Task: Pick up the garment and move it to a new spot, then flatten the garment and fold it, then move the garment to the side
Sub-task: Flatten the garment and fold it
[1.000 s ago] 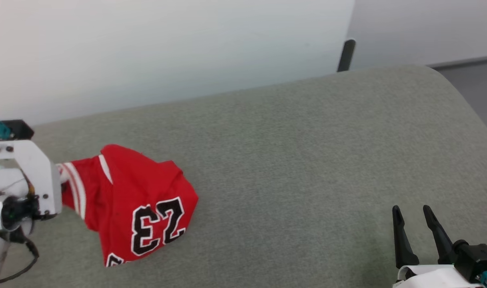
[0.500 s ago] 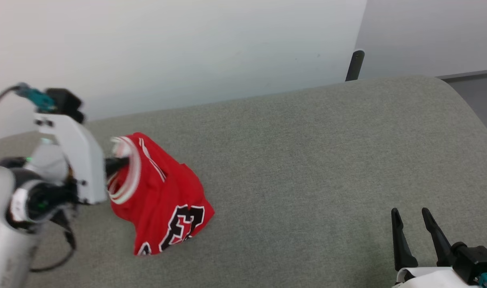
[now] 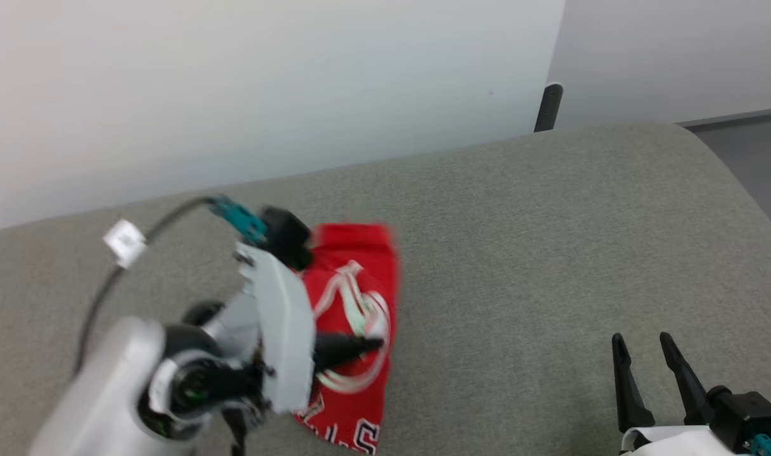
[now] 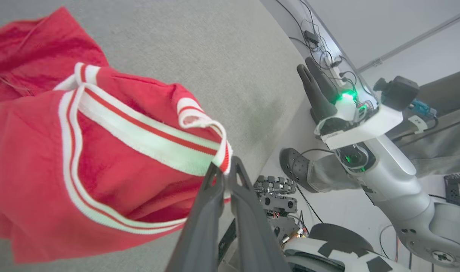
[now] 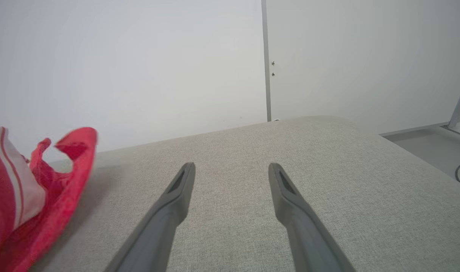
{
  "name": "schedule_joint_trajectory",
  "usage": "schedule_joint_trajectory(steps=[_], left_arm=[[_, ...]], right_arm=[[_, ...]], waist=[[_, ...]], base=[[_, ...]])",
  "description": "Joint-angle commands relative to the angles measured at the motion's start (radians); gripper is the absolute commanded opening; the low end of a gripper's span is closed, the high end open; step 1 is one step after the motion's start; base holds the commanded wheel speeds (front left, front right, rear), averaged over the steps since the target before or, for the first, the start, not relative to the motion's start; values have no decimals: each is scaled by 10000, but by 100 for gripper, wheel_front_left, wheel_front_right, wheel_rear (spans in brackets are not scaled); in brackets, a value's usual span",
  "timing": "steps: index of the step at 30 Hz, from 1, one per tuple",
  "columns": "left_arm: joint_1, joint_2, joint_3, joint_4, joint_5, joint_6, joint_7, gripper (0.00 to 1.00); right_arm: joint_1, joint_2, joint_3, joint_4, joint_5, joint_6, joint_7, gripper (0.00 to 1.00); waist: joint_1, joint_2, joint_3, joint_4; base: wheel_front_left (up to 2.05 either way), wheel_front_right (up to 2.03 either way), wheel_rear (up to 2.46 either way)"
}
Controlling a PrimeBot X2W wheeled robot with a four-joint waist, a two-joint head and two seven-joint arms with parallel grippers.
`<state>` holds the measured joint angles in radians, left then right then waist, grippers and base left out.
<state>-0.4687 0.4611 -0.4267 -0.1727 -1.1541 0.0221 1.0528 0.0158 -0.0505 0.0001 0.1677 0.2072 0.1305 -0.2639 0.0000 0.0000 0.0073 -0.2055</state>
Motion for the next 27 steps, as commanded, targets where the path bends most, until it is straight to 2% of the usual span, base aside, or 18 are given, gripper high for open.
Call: schedule_joint_trajectory(steps=[1, 4, 8, 13, 20, 27], left_arm=[[167, -38, -102, -9, -56, -36, 65, 0], [371, -128, -357, -40, 8, -96, 82, 0], [437, 124, -345, -41, 187, -96, 93, 0], [374, 1007, -89, -46, 693, -129, 186, 0], [853, 2513, 509, -46, 1367, 513, 458, 0], [1737, 3577, 863, 532, 1781, 972, 463, 0]], right_arm=[[133, 3, 16, 11, 6, 5, -9, 100], [179, 3, 52, 11, 58, 5, -9, 100], [169, 5, 68, -5, 98, 5, -9, 100], [217, 4, 15, -6, 103, 5, -9, 100], [344, 5, -115, -47, 106, 5, -9, 100], [249, 4, -113, -15, 88, 5, -9, 100]], waist=[[0, 0, -25, -43], [0, 0, -34, -129], [0, 0, -18, -208], [0, 0, -15, -257], [0, 0, -3, -118], [0, 0, 78, 170]], base=[[0, 0, 0], [0, 0, 0], [0, 0, 0], [0, 0, 0], [0, 0, 0], [0, 0, 0]])
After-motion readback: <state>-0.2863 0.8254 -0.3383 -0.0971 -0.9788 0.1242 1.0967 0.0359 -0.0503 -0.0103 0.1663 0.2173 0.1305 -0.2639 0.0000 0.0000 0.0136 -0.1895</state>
